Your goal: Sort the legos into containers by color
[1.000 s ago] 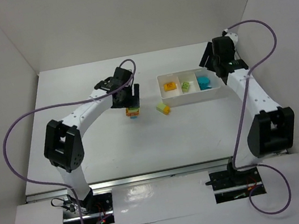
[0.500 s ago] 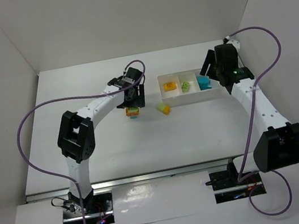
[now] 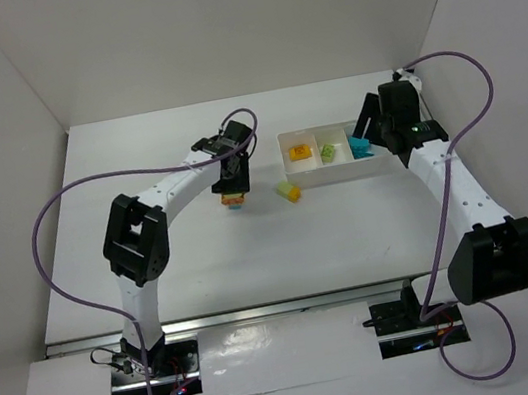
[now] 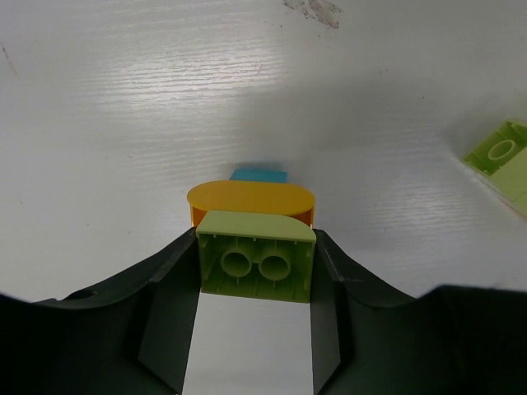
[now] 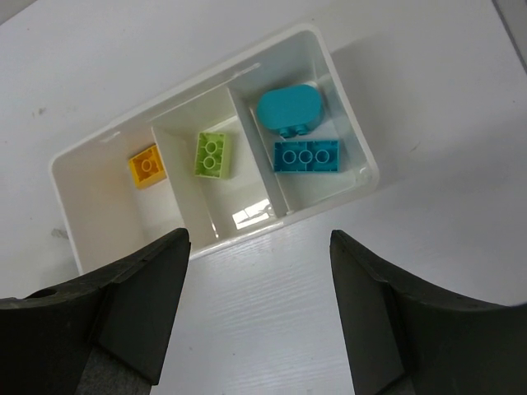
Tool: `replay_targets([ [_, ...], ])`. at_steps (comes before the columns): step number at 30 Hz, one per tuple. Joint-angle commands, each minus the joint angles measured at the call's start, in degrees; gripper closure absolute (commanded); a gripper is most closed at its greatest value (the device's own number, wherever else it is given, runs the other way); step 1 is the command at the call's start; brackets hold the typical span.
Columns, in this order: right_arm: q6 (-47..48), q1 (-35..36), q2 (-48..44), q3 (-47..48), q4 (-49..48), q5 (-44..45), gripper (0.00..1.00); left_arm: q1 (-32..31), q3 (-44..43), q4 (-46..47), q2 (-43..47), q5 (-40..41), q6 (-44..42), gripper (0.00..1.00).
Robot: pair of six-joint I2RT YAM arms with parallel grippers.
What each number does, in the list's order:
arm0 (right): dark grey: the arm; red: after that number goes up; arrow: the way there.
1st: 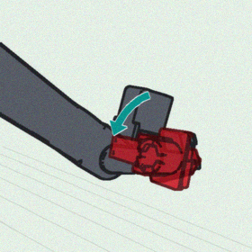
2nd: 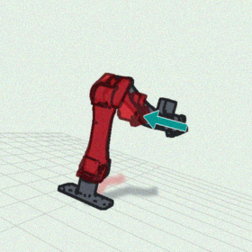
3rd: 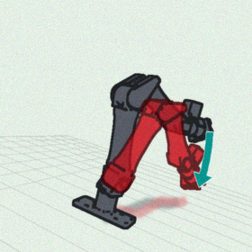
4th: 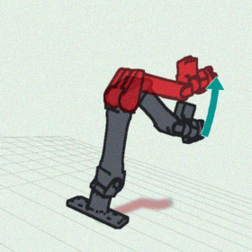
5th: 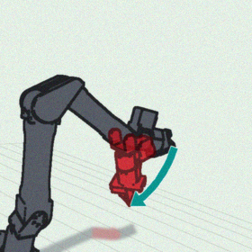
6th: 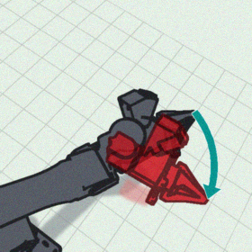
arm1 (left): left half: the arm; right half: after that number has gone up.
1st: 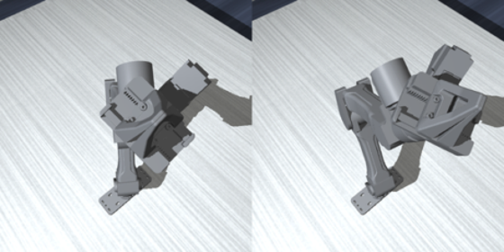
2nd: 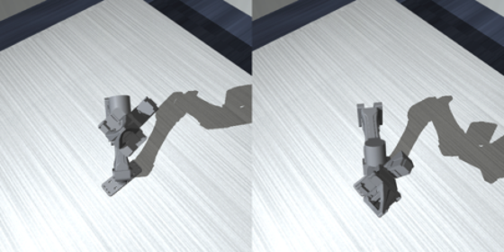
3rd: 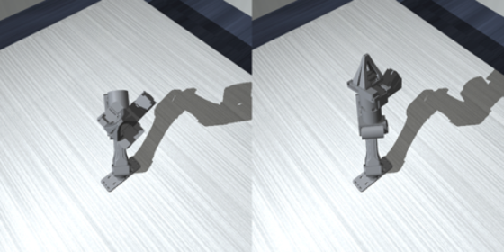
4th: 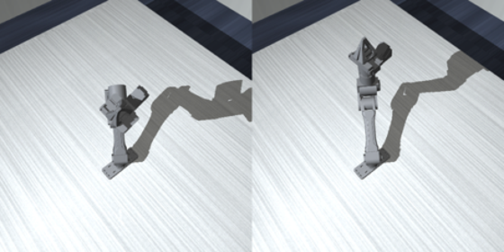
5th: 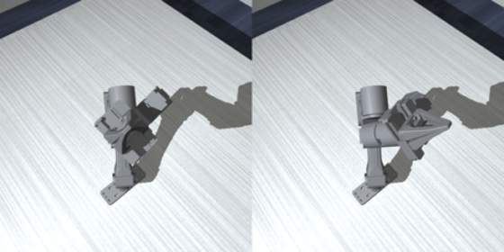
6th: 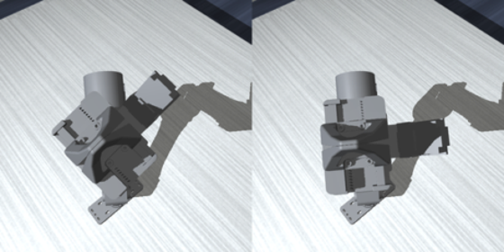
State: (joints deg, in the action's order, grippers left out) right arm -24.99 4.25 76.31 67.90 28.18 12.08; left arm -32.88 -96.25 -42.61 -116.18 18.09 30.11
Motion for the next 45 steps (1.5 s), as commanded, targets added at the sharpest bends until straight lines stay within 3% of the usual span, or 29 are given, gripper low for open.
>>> replay_targets([
  [1, 1.9, 0.3, -2.6, 0.0, 0.3, -4.8, 0.24, -0.3, -1.3, -0.5, 3.5, -3.4, -1.4, 0.69],
  [6, 8.2, 2.8, -2.0, -2.1, -2.0, -27.4, 0.24, 0.3, -0.7, 1.8, 10.5, -10.9, -7.3, 0.93],
  [7, 11.7, 3.7, -2.7, -3.6, -3.7, -34.9, 0.24, 1.5, -0.7, 1.8, 11.4, -17.9, -11.5, 0.94],
  [9, 15.4, 7.9, -3.4, -4.7, -4.3, -38.4, 0.24, 3.3, -4.1, -2.6, 10.9, -24.8, -14.9, 0.99],
  [12, 21.5, 15.0, -5.6, -7.2, -6.4, -36.4, 0.20, 4.1, -13.9, -13.2, 5.4, -30.8, -19.9, 1.00],
  [15, 23.4, 23.4, -9.2, -12.8, -13.2, -29.9, 0.19, 4.6, -19.5, -17.8, 2.3, -33.1, -22.1, 1.00],
  [20, 29.6, 35.1, -18.5, -25.2, -31.0, -10.8, 0.16, 6.0, -16.3, -17.2, 2.9, -39.9, -22.1, 1.00],
  [26, 35.6, 42.3, -14.8, -26.6, -38.8, -1.1, 0.14, 6.5, -14.6, -16.7, 3.9, -43.0, -22.1, 1.00],
  [31, 36.3, 43.6, -7.5, -26.6, -49.9, -1.4, 0.13, 6.5, -14.0, -16.7, 5.0, -43.0, -22.1, 1.00],
  [42, 33.4, 42.7, 2.9, -23.9, -59.0, -9.1, 0.13, 6.5, -12.2, -16.2, 6.1, -45.0, -22.1, 1.00],
  [45, 30.2, 40.6, 5.1, -23.9, -60.6, -11.5, 0.20, 6.5, -11.7, -15.7, 6.6, -45.0, -22.1, 1.00],
])
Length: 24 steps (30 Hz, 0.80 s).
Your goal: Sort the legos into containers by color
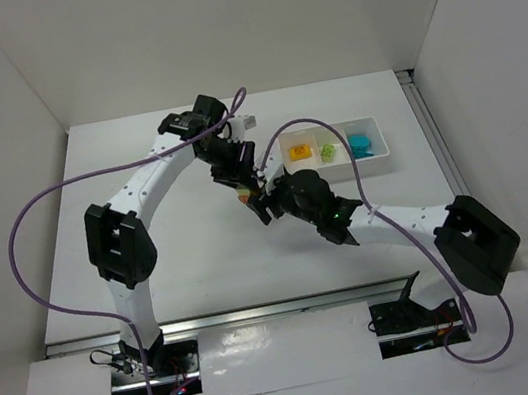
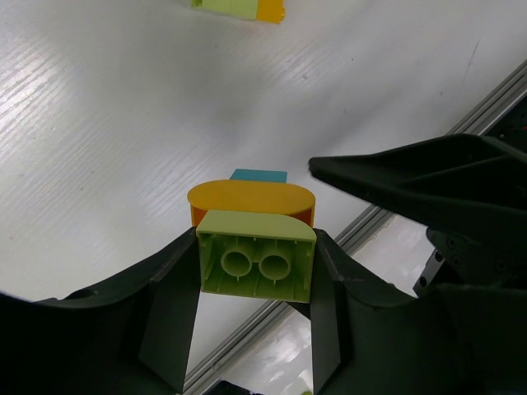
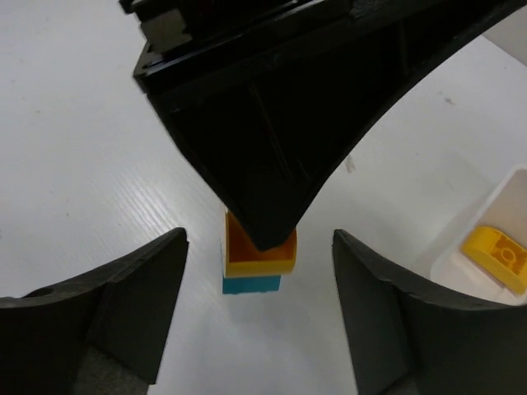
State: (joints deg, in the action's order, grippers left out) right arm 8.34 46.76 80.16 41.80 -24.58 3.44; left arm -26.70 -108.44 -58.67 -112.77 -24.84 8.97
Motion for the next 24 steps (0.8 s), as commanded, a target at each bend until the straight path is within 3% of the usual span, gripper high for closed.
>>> replay_targets([
  [1, -3.8, -1.9, 1.7, 2.2, -8.6, -4.6, 0.26, 0.3, 0.5, 0.4, 3.2, -2.1, -1.0, 1.00],
  [6, -4.8, -2.5, 4.6, 4.5, -8.5, -7.9, 0.35, 0.3, 0.5, 0.4, 3.2, -2.1, -1.0, 1.00],
  [14, -5.4, -2.5, 5.2, 4.0, -7.8, -9.1, 0.36, 0.3, -1.2, 0.9, 2.6, -1.5, -0.4, 1.00],
  [16, -5.9, -2.5, 5.2, 4.0, -7.2, -9.1, 0.42, 0.9, -1.2, 0.9, 2.1, -1.5, -0.4, 1.00],
  [20, -6.9, -2.5, 4.5, 2.0, -7.2, -7.9, 0.65, 0.9, -1.2, 2.0, 2.1, -0.9, 0.1, 1.00],
  [24, -8.0, -3.0, 2.4, 0.2, -5.9, -6.3, 0.75, 2.1, -1.2, 3.1, 2.1, -0.4, 1.2, 1.00],
])
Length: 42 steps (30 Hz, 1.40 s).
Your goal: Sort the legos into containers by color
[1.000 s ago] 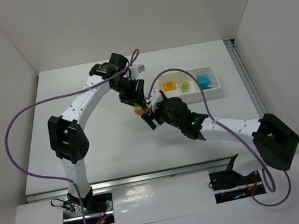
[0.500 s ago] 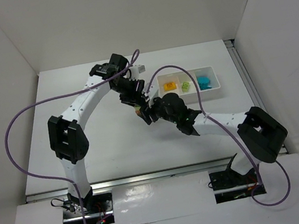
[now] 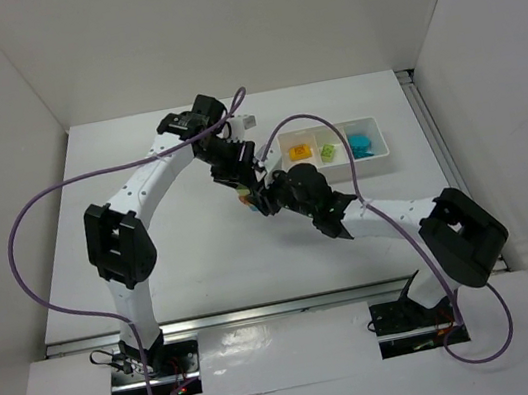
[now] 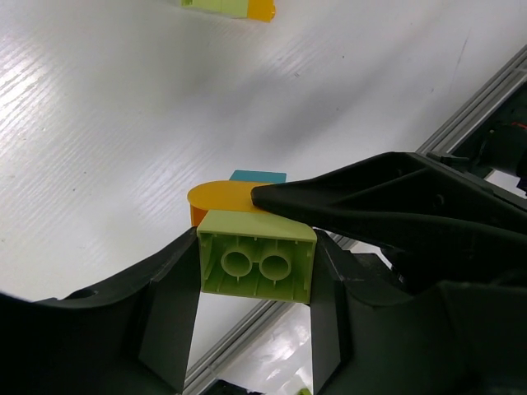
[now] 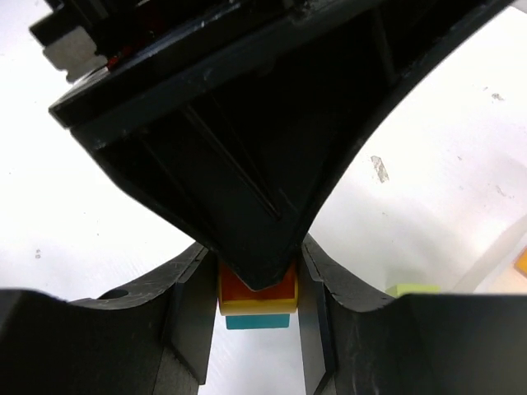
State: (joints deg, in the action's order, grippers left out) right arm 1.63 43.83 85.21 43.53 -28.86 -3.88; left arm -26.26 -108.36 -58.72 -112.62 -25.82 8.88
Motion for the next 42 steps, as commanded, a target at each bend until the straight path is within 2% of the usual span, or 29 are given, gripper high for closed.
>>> replay_targets([
  [1, -1.3, -0.1, -3.2, -2.8, -1.6, 1.1, 0.75, 2.2, -1.3, 3.2, 2.0, 0.6, 1.3, 1.00],
  [7, -4.2, -0.6, -5.4, -6.3, -1.1, 2.4, 0.75, 2.8, -1.3, 6.6, 2.5, -0.3, 2.5, 1.00],
  [16, -5.6, -1.6, -2.0, -4.5, -2.3, 5.4, 0.75, 3.3, -1.9, 8.9, -1.8, -0.4, 3.6, 1.00],
  [19, -5.6, -1.6, -2.0, -4.5, 1.0, 7.1, 0.75, 3.3, -2.7, 10.1, -2.9, -0.4, 4.2, 1.00],
  [22, -6.2, -1.6, -2.0, -6.7, 1.5, 8.3, 0.71, 3.3, -5.0, 12.0, -4.1, -1.7, 5.8, 1.00],
  [25, -7.3, -2.2, -2.5, -8.0, 1.5, 8.3, 0.62, 3.3, -6.4, 14.8, -5.2, -3.8, 8.4, 1.00],
  [29, -8.0, -2.2, -1.9, -6.5, 3.0, 8.3, 0.38, 2.8, -9.9, 18.3, -6.7, -4.4, 10.5, 1.00],
  [31, -8.0, -2.8, -4.7, -4.3, 6.0, 10.3, 0.18, 2.8, -10.7, 20.5, -7.4, -6.0, 11.2, 1.00],
  [35, -8.0, -6.1, -11.8, -0.5, 13.6, 17.7, 0.02, 1.1, -13.7, 23.6, -10.6, -7.6, 12.6, 1.00],
  [37, -9.0, -8.1, -15.7, 1.1, 17.9, 23.1, 0.02, 0.4, -15.1, 25.3, -11.7, -8.9, 14.1, 1.00],
  [38, -10.2, -9.4, -16.6, 3.5, 23.6, 25.8, 0.02, 0.4, -15.1, 27.3, -12.4, -9.4, 14.7, 1.00],
  [39, -11.5, -12.1, -17.3, 4.8, 26.8, 31.0, 0.08, -0.4, -15.9, 28.5, -12.9, -10.0, 14.7, 1.00],
  [42, -16.9, -16.7, -18.8, 8.8, 36.7, 36.1, 0.21, -1.9, -17.7, 30.9, -15.1, -11.5, 16.3, 1.00],
])
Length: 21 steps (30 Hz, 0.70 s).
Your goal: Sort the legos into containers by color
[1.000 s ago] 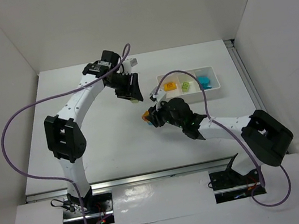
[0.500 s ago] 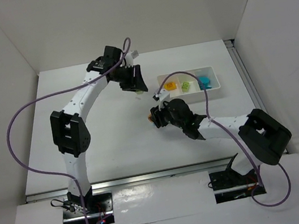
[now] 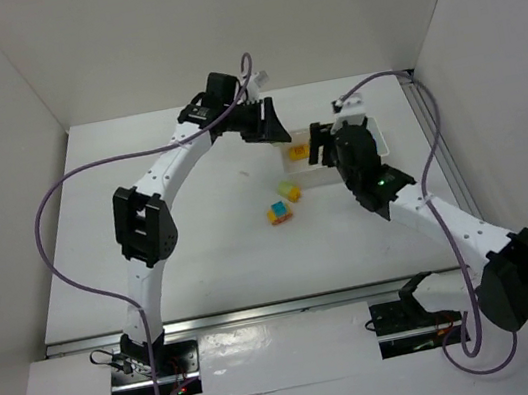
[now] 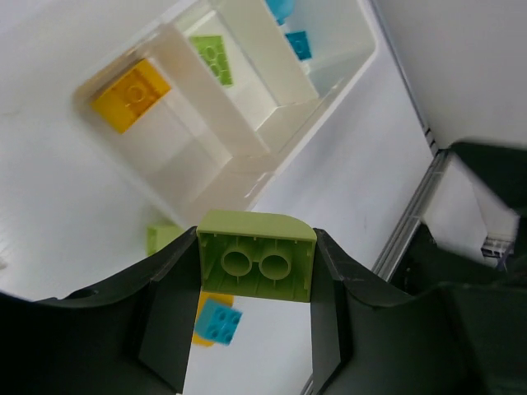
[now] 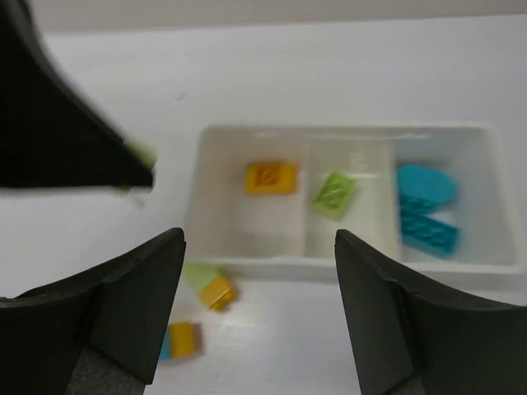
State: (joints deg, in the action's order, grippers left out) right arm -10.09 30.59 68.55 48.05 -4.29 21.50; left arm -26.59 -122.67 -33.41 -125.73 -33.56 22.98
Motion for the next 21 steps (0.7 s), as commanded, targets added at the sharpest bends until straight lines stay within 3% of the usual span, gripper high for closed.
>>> replay_targets([
  [1, -6.9, -4.2, -2.7, 4.8, 13.7, 12.3, 0.22, -2.2, -4.1, 6.9, -2.5, -4.5, 2.7, 1.00],
  [7, -21.7, -8.0, -7.7, 6.2, 25.0, 22.4, 0.20, -5.8, -8.8, 14.8, -8.1, -5.6, 7.6, 1.00],
  [11, -23.0, -9.3, -12.7, 3.9, 26.1, 23.0, 0.17, -7.9, -15.4, 20.9, -14.8, -4.9, 12.9, 1.00],
  [18, -24.3, -9.8, -21.1, 3.3, 30.7, 22.3, 0.15, -9.1, -19.1, 31.3, -23.3, -1.8, 22.1, 1.00],
  [19, -24.3, -9.8, -21.8, 3.3, 30.7, 21.8, 0.15, -9.1, -20.0, 32.7, -24.4, -1.1, 22.8, 0.93],
  [20, -24.3, -9.8, -22.9, 3.3, 31.2, 21.0, 0.15, -9.1, -20.6, 33.4, -25.3, -0.5, 23.3, 0.78],
  [21, -24.3, -9.8, -23.5, 3.3, 31.2, 21.0, 0.15, -9.1, -21.7, 34.0, -26.6, 0.3, 23.9, 0.40],
])
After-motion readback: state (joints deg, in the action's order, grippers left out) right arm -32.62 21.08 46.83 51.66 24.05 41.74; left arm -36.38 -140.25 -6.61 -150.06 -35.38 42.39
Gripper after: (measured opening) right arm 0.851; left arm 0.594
